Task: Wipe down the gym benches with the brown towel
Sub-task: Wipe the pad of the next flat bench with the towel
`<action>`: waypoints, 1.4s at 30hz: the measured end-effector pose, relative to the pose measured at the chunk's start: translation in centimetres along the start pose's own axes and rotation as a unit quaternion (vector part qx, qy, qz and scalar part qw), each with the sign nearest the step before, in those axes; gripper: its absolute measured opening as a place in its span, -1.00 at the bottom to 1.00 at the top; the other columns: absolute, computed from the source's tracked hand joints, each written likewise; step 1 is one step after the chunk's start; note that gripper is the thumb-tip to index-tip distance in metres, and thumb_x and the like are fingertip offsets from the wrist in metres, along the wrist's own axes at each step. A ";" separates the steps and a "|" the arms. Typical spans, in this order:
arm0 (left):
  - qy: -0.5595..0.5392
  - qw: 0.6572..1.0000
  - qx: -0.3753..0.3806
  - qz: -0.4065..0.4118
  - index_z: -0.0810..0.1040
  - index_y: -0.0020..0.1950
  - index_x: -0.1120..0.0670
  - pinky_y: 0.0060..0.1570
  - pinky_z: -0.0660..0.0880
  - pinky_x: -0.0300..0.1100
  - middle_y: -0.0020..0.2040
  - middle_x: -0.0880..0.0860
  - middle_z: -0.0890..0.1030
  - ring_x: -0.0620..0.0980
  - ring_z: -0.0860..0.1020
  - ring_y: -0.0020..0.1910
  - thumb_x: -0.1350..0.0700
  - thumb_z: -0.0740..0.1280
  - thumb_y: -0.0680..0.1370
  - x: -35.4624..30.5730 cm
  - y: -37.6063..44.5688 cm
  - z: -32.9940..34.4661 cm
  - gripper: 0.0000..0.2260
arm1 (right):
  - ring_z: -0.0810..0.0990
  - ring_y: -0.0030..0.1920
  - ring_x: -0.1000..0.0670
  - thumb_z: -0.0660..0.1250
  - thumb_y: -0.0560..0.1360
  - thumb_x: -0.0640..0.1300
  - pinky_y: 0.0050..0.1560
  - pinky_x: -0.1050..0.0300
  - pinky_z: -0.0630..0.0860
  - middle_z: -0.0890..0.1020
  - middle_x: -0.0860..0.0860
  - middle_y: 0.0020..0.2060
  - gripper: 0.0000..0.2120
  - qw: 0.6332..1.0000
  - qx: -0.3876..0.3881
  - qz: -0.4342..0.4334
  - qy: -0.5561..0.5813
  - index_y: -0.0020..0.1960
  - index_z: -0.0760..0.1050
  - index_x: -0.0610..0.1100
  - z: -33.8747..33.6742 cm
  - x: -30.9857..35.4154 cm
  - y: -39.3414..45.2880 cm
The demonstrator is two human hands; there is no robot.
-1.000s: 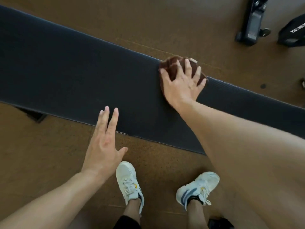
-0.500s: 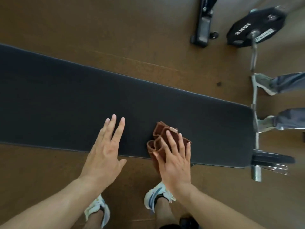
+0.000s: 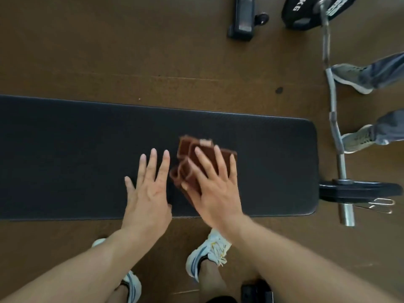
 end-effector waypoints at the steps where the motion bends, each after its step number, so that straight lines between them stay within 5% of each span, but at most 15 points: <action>1: 0.000 1.000 -0.001 0.006 -0.49 0.51 -0.18 0.57 -0.14 0.24 0.59 -0.07 -0.43 -0.03 -0.45 0.55 0.21 0.40 0.55 -0.9 0.0 0.2 0.05 | -0.06 0.70 -0.16 0.17 0.69 0.25 0.59 -0.43 0.05 0.19 0.07 0.68 -0.46 0.999 0.023 -0.027 -0.014 0.63 0.28 0.15 0.8 -0.4 -3.3; 5: -0.016 0.999 0.000 0.036 -0.40 0.57 -0.15 0.57 -0.19 0.21 0.61 -0.08 -0.40 -0.07 -0.46 0.55 0.23 0.30 0.58 -5.4 0.8 1.1 -0.08 | -0.03 0.70 -0.18 0.14 0.69 0.28 0.60 -0.43 0.05 0.20 0.09 0.67 -0.45 0.989 0.063 -0.118 -0.059 0.65 0.23 0.19 1.2 -3.9 -5.0; 8: -0.020 0.999 -0.010 0.028 -0.32 0.62 -0.11 0.57 -0.17 0.23 0.62 -0.09 -0.35 -0.08 -0.41 0.57 0.30 0.28 0.56 -8.3 2.2 1.7 -0.09 | 0.01 0.69 -0.19 0.11 0.69 0.27 0.61 -0.42 -0.07 0.24 0.08 0.66 -0.48 0.999 -0.015 0.030 -0.022 0.62 0.27 0.17 -2.5 -9.4 3.2; 11: -0.025 1.000 -0.008 -0.011 -0.31 0.63 -0.09 0.57 -0.14 0.23 0.63 -0.09 -0.34 -0.06 -0.38 0.58 0.29 0.28 0.57 -10.1 3.4 2.4 -0.10 | -0.11 0.70 -0.14 -0.04 0.68 0.35 0.62 -0.35 -0.24 0.10 0.11 0.69 -0.42 0.989 0.016 0.145 0.021 0.64 0.19 0.18 -4.4 -14.0 9.3; 16: -0.032 0.999 0.011 0.004 -0.27 0.64 -0.07 0.56 -0.17 0.27 0.63 -0.09 -0.31 -0.07 -0.38 0.58 0.29 0.24 0.57 -12.0 3.3 3.7 -0.14 | -0.05 0.70 -0.16 0.11 0.68 0.27 0.62 -0.39 -0.09 0.20 0.08 0.67 -0.45 0.994 -0.027 0.102 0.019 0.62 0.28 0.14 -3.0 -12.2 0.3; 19: 0.033 0.999 0.032 0.013 -0.22 0.65 -0.04 0.55 -0.14 0.30 0.64 -0.05 -0.32 -0.01 -0.39 0.58 0.14 0.29 0.58 -12.0 3.1 4.9 -0.18 | -0.06 0.70 -0.18 0.13 0.69 0.25 0.59 -0.43 0.07 0.18 0.05 0.68 -0.44 0.999 0.031 0.014 -0.028 0.65 0.24 0.13 -0.1 -10.5 -8.3; 23: 0.067 0.998 0.014 0.011 -0.12 0.66 0.00 0.54 -0.05 0.33 0.66 0.00 -0.22 0.04 -0.30 0.61 0.06 0.27 0.58 -12.6 3.5 4.6 -0.23 | 0.02 0.69 -0.20 0.09 0.71 0.26 0.61 -0.41 0.04 0.24 0.05 0.66 -0.46 0.994 0.043 -0.084 -0.063 0.65 0.23 0.16 -0.8 -11.9 -5.7; 31: 0.155 0.987 0.043 -0.023 -0.09 0.66 0.03 0.49 0.16 0.32 0.66 0.05 -0.18 0.12 -0.20 0.63 -0.04 0.28 0.61 -13.3 4.2 4.6 -0.25 | -0.07 0.70 -0.14 -0.11 0.68 0.35 0.64 -0.32 -0.18 0.08 0.10 0.70 -0.40 0.989 0.038 0.138 -0.026 0.67 0.11 0.20 -6.2 -23.4 5.8; 37: 0.170 0.984 0.050 -0.011 -0.11 0.66 0.05 0.49 0.18 0.30 0.66 0.08 -0.19 0.17 -0.18 0.63 -0.10 0.28 0.60 -13.4 3.8 4.8 -0.22 | 0.00 0.68 -0.14 0.13 0.68 0.30 0.65 -0.22 0.08 0.04 0.07 0.70 -0.42 0.950 -0.047 0.277 0.137 0.65 0.20 0.17 -5.2 -27.4 -4.6; 42: 0.153 0.987 0.052 0.016 -0.18 0.65 0.02 0.53 0.07 0.29 0.65 0.06 -0.26 0.14 -0.25 0.62 -0.12 0.32 0.58 -12.9 3.6 5.3 -0.15 | 0.07 0.65 -0.06 0.20 0.67 0.27 0.46 -0.22 0.38 0.02 0.14 0.68 -0.42 0.910 -0.063 0.367 0.182 0.64 0.20 0.19 -2.5 -24.7 -13.5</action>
Point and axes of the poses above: each hand's wrist, its own y-axis towards the middle knuckle, its own z-axis out of the palm, x = y × z, the point moved 9 cm from there along y, towards the middle knuckle
